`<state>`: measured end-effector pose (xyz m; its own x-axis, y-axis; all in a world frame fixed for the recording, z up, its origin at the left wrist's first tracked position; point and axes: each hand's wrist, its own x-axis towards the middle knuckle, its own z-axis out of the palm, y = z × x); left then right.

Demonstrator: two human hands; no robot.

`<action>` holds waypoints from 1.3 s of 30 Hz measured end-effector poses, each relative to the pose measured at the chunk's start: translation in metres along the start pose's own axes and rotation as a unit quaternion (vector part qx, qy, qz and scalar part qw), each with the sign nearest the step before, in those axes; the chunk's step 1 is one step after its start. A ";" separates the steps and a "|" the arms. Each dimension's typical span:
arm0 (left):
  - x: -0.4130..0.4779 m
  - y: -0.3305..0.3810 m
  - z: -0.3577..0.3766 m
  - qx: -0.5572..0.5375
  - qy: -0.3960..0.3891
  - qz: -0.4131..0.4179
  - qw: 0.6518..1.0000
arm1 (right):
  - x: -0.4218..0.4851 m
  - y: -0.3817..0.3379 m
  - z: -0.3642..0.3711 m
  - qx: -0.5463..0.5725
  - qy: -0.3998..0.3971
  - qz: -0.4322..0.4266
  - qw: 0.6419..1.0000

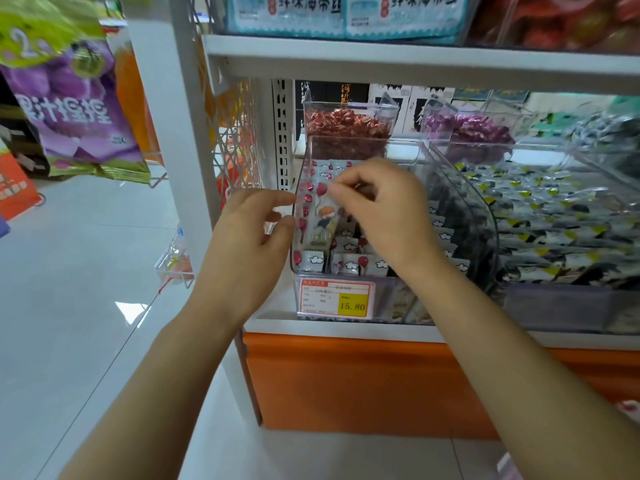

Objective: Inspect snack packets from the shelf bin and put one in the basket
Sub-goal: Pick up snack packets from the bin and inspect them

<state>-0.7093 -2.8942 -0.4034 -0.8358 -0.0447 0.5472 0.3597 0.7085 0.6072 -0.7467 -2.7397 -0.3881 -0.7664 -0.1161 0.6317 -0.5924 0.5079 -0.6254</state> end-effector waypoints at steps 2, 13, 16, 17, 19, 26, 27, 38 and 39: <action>-0.002 0.002 0.002 0.007 0.016 0.004 1.000 | -0.006 -0.001 -0.011 0.052 0.055 0.016 0.997; -0.007 0.015 0.013 -0.033 -0.011 -0.002 0.999 | -0.042 0.007 -0.049 0.376 0.093 0.209 0.898; -0.008 0.020 0.014 -0.160 -0.020 -0.064 0.985 | -0.047 0.009 -0.055 0.429 0.070 0.259 0.863; -0.008 0.021 0.014 -0.191 -0.017 -0.084 0.978 | -0.048 0.010 -0.057 0.443 0.059 0.273 0.852; -0.009 0.022 0.013 -0.231 -0.011 -0.109 0.967 | -0.050 0.011 -0.060 0.454 0.039 0.295 0.840; -0.010 0.023 0.011 -0.411 -0.037 -0.184 0.892 | -0.049 0.014 -0.061 0.529 0.035 0.343 0.776; -0.009 0.022 0.011 -0.434 -0.043 -0.192 0.879 | -0.049 0.013 -0.060 0.532 0.034 0.344 0.773; -0.011 0.023 0.008 -0.442 -0.116 -0.167 0.874 | -0.053 0.021 -0.057 0.348 0.095 0.249 0.899; -0.012 0.025 0.008 -0.436 -0.119 -0.165 0.877 | -0.054 0.020 -0.057 0.321 0.095 0.232 0.913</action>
<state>-0.6939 -2.8706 -0.3997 -0.9796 0.0757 0.1859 0.1754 -0.1276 0.9762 -0.7036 -2.6745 -0.4087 -0.9511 0.1664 0.2601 -0.2849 -0.1486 -0.9470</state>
